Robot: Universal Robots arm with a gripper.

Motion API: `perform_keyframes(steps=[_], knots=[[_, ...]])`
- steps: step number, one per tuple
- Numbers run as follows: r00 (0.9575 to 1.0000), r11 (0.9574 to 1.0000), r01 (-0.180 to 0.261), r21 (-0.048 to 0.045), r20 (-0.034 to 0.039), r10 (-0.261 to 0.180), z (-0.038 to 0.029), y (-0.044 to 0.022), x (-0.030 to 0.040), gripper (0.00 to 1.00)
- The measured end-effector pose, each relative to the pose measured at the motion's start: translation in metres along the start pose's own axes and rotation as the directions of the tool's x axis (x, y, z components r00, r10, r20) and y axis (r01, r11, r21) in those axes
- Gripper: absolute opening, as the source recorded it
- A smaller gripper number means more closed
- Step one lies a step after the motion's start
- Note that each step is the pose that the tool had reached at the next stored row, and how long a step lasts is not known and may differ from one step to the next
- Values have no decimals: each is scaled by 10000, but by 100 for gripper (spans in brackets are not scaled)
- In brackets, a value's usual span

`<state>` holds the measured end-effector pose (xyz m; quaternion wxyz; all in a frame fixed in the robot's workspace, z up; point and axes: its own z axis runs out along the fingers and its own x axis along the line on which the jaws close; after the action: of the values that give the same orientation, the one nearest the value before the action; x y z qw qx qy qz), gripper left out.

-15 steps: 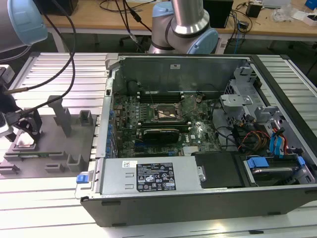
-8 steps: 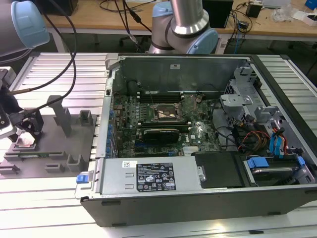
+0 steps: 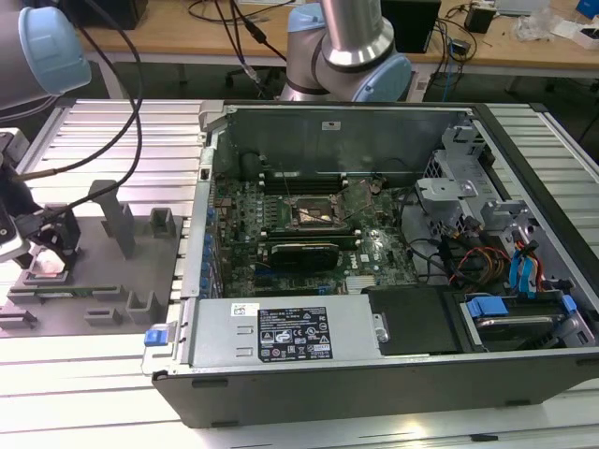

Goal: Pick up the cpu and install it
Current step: 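Pick up the cpu and move it towards the insertion slot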

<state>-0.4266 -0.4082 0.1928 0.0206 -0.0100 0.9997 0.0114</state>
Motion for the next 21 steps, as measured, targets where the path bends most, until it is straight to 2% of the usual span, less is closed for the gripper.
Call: perform_keyframes(steps=[7,20,21], knots=[[10000,10000,0,-2,-1,0,57,-1,9,66],[10000,10000,1,-4,0,-1,34,0,-5,66],[10000,10000,1,-15,-46,-1,34,-1,-6,66]])
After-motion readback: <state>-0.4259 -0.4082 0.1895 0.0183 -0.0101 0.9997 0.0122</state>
